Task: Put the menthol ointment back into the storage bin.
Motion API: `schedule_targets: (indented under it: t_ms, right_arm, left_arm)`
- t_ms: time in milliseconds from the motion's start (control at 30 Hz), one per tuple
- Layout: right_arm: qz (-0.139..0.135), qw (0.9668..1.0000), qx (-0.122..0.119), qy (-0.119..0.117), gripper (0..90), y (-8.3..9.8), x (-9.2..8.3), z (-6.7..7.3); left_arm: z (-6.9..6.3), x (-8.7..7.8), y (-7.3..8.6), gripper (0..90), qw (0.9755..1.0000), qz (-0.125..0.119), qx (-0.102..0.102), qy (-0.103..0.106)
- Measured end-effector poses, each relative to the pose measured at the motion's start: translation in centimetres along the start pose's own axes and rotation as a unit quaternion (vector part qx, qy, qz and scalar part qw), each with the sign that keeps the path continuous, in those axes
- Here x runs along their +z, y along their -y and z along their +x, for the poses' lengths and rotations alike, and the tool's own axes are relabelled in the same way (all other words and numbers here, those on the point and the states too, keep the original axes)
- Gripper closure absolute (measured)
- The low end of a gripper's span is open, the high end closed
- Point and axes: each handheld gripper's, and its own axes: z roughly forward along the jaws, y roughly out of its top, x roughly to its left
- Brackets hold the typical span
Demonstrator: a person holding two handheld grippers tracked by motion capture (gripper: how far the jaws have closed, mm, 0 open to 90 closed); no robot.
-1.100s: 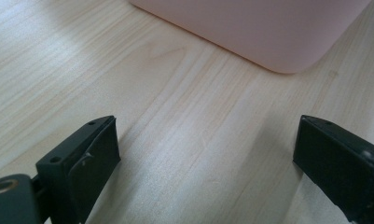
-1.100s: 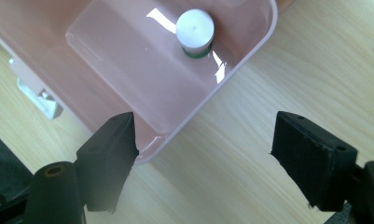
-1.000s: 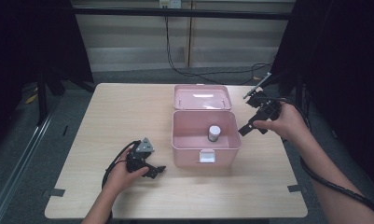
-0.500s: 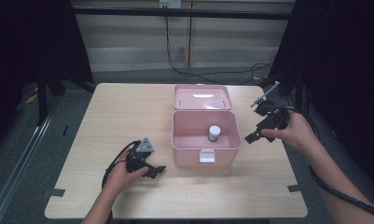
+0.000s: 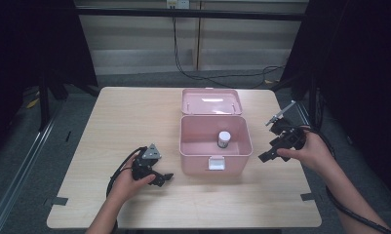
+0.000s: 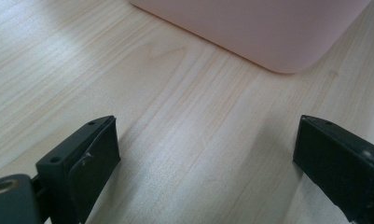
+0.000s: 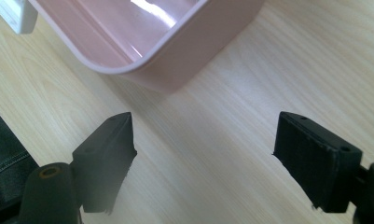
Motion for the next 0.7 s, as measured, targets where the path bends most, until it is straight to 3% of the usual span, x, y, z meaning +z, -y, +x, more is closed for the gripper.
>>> schedule_targets:
  t_ms: [300, 500, 700]
  right_arm:
    - [-0.005, 0.9999, -0.005, -0.011, 19.7, 1.9, 2.2, 0.3]
    - [-0.021, 0.9996, -0.015, -0.008, 19.7, 3.5, 3.4, 0.2]
    - [-0.038, 0.999, -0.008, -0.022, 19.7, 5.0, 4.5, -0.1]
  left_arm:
    - [0.0, 0.0, 0.0, 6.3, 1.0, 0.0, 0.0, 0.0]
    - [0.0, 0.0, 0.0, 6.3, 1.0, 0.0, 0.0, 0.0]
    - [0.0, 0.0, 0.0, 6.3, 1.0, 0.0, 0.0, 0.0]
